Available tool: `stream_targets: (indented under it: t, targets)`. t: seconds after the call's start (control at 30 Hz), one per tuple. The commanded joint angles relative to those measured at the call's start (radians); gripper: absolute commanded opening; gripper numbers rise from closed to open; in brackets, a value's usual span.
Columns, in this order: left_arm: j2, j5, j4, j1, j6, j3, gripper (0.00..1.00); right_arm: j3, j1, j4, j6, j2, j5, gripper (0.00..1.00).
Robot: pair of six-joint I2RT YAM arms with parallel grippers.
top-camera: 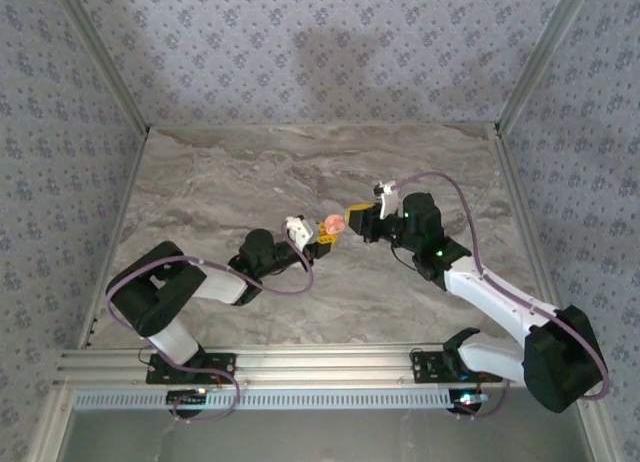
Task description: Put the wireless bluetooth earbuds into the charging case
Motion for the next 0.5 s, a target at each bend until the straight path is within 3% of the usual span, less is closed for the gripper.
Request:
stream_targets:
  t: [0.0, 0.47]
  targets:
    - [0.008, -0.008, 0.067, -0.005, -0.027, 0.029, 0.17, -0.017, 0.010, 0.089, 0.017, -0.014, -0.026, 0.20]
    - [-0.008, -0.017, 0.080, -0.005, -0.031, 0.037, 0.17, -0.004, 0.020, 0.092, 0.020, 0.035, -0.071, 0.20]
